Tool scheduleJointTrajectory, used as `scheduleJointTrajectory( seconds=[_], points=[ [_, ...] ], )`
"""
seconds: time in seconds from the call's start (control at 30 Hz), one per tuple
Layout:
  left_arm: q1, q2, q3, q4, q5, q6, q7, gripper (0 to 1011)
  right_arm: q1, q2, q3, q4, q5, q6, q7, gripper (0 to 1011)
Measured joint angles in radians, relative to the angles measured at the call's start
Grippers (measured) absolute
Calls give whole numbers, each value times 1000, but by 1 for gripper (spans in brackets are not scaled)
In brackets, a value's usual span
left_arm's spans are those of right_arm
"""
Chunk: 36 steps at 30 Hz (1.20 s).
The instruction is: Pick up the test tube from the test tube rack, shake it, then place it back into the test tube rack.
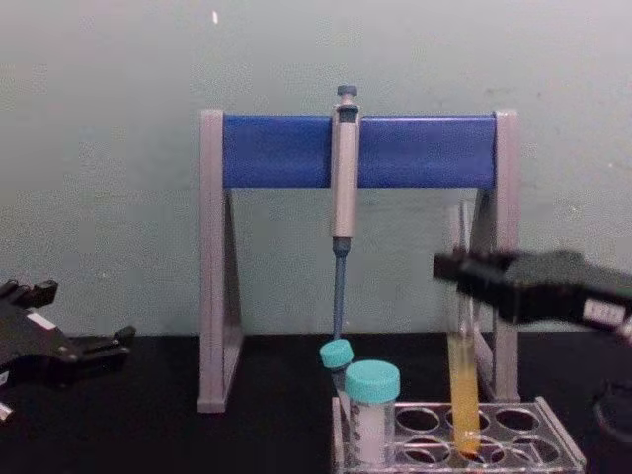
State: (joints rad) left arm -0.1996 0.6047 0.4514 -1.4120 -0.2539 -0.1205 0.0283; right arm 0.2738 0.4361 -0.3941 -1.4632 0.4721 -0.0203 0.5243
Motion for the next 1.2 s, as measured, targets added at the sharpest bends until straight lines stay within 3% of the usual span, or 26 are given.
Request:
scheduleJointTrajectory(
  seconds=[0.2, 0.33, 0.63, 0.9, 1.2],
  points=[
    [0, 0, 0, 0, 0, 0, 0, 1001, -15, 5, 37, -41, 61, -40, 19, 229],
    [0, 0, 0, 0, 0, 0, 0, 1001, -23, 1, 54, -55, 70, -94, 13, 229],
    [0, 0, 0, 0, 0, 0, 0, 1001, -23, -36, 74, -22, 6, -198, -41, 229],
    [0, 0, 0, 0, 0, 0, 0, 1002, -22, -55, 83, -4, -33, -216, -47, 229],
    [0, 0, 0, 0, 0, 0, 0, 1001, -22, -62, 90, -2, -40, -222, -30, 229]
  ],
)
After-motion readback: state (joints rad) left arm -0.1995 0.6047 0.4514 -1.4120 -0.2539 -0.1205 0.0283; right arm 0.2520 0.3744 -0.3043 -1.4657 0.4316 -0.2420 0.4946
